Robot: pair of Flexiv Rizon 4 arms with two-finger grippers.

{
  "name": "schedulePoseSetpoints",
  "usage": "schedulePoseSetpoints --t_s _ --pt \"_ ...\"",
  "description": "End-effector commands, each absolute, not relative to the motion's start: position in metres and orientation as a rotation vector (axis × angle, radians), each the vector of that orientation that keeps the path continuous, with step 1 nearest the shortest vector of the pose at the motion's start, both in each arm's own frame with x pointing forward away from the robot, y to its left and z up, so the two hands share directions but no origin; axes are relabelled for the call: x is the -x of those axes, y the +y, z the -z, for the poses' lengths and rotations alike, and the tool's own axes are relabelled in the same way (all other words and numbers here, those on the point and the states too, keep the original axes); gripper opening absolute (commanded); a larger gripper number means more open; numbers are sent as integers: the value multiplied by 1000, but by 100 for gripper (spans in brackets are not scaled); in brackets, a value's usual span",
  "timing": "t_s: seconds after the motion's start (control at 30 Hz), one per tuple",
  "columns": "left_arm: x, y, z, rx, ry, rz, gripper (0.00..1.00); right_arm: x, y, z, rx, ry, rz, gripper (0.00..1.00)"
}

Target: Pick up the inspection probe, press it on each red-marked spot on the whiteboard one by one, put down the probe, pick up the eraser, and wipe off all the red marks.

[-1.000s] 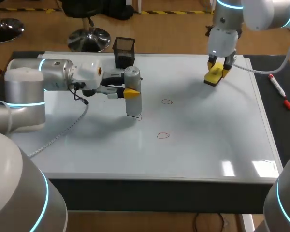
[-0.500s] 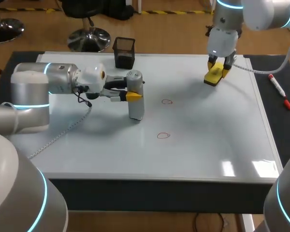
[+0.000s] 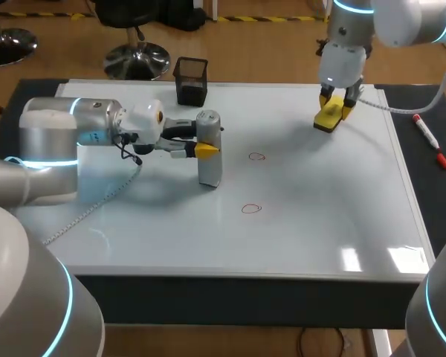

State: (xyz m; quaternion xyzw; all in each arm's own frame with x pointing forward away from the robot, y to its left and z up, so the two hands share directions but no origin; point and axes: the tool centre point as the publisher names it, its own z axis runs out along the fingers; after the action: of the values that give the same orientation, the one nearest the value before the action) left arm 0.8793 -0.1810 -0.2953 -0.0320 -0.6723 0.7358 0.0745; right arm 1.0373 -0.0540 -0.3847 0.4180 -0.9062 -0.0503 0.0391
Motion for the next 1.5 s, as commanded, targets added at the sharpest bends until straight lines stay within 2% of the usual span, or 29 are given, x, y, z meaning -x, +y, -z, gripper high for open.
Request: schedulePoseSetpoints --t_s 0.03,0.33,0.63,1.5 --pt "-880 -182 299 91 -2020 -2206 0 -1037 -55 383 -1283 -2776 149 0" --pt "-880 -182 297 85 -2031 -2204 0 -1037 -55 383 -1283 -2776 149 0" --pt "-899 -160 259 52 -2107 -2264 0 -1037 -55 383 -1283 -2776 149 0" --pt "-1035 -64 233 -185 -2334 -2435 0 -1037 -55 383 -1283 -2776 149 0"
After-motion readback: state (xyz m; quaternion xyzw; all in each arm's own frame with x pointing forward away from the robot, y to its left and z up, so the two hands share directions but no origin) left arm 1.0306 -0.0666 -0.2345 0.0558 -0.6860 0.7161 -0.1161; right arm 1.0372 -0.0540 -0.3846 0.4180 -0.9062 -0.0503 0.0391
